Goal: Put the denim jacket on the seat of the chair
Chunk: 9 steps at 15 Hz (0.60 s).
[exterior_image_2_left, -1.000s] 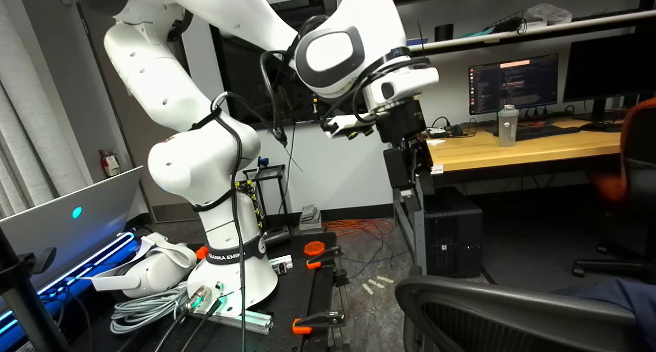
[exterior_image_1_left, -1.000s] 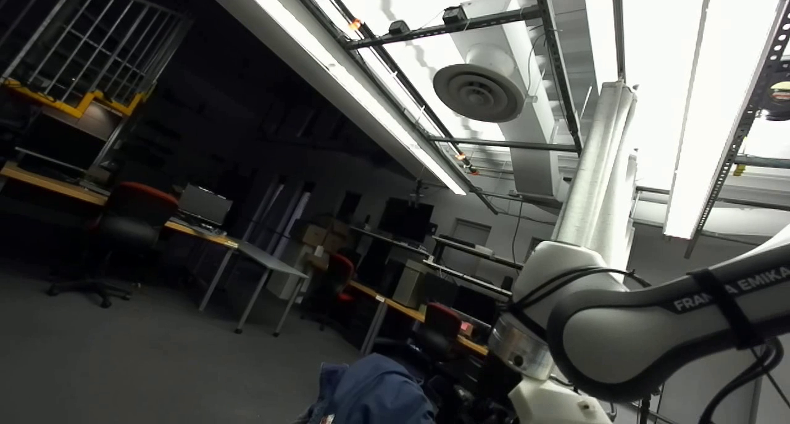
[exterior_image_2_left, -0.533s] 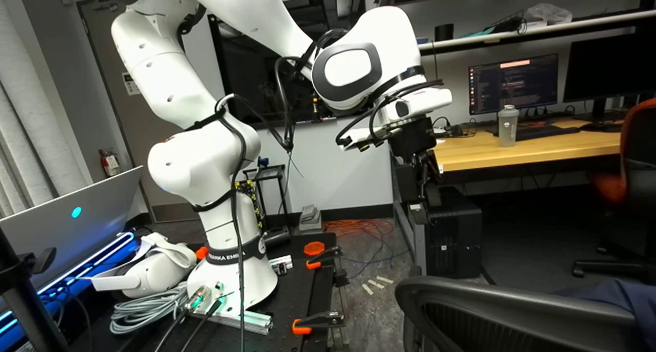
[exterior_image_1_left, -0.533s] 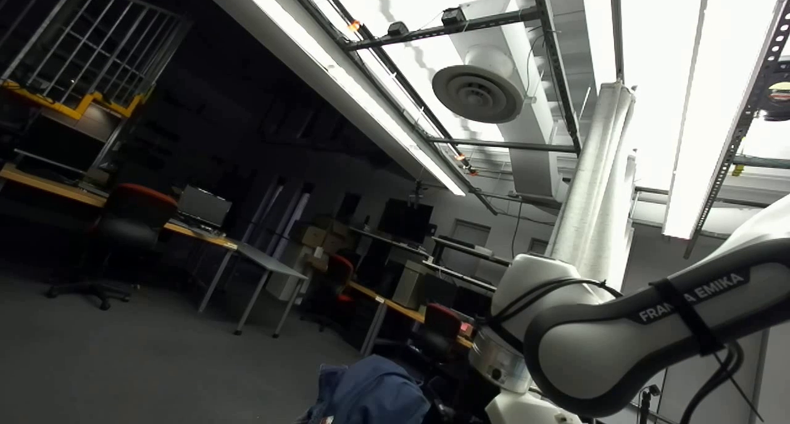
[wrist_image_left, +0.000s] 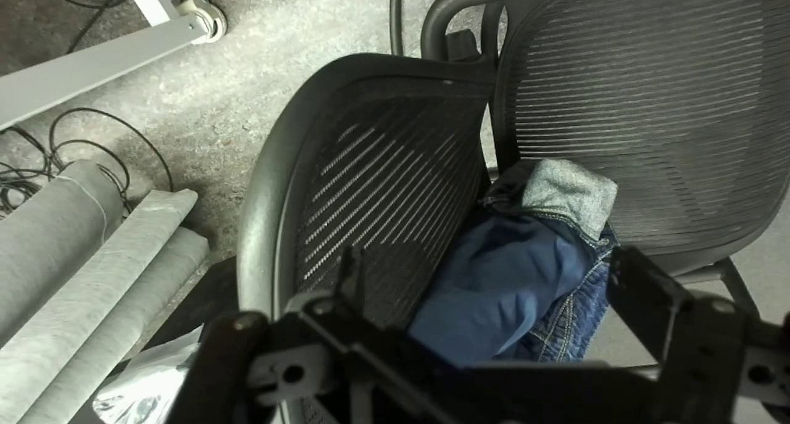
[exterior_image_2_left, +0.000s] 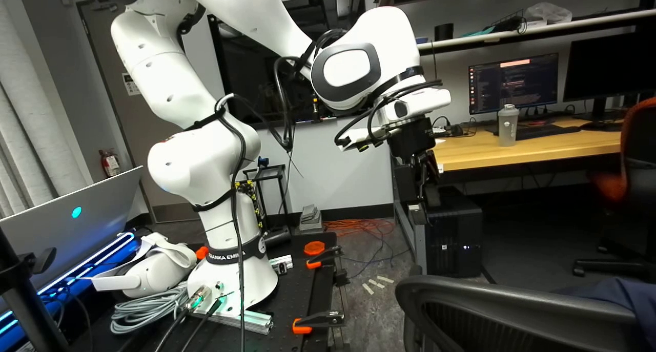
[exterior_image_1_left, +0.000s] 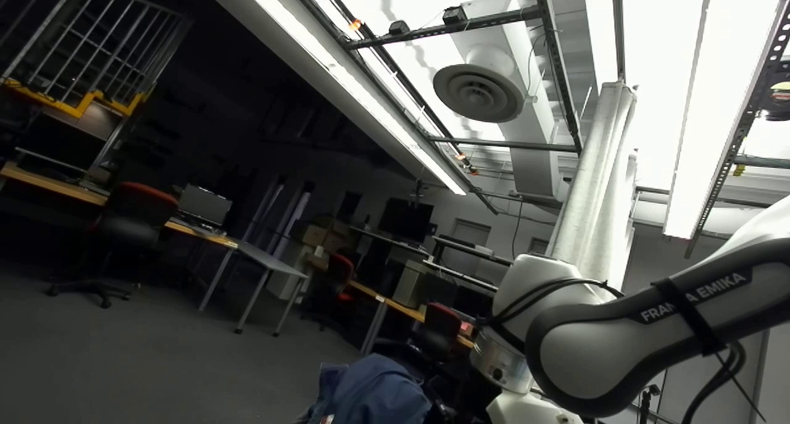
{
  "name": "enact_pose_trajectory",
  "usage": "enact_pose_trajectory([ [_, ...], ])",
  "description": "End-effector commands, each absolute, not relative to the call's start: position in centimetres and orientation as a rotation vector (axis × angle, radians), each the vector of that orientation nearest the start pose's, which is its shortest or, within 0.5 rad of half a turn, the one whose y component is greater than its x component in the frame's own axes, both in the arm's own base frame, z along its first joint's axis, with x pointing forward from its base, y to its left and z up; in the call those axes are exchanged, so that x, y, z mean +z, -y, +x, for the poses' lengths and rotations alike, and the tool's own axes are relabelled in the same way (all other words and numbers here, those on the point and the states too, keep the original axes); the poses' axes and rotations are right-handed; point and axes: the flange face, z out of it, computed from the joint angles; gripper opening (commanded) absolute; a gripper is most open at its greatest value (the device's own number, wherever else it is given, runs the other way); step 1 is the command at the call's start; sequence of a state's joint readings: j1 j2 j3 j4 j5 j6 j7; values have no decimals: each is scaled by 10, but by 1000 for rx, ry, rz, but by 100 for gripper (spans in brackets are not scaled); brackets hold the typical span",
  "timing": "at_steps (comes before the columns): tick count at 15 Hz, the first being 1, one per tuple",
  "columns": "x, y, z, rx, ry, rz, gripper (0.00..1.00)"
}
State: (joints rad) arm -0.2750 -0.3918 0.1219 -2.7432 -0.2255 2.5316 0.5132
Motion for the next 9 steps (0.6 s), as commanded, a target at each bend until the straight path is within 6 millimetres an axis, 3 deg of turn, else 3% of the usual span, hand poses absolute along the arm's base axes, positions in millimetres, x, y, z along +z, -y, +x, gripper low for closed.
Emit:
enact_pose_trajectory([
  [1,344,59,397,-358,-882,-3182,100],
  [9,340,89,464,-443,-1058,-3165,100],
])
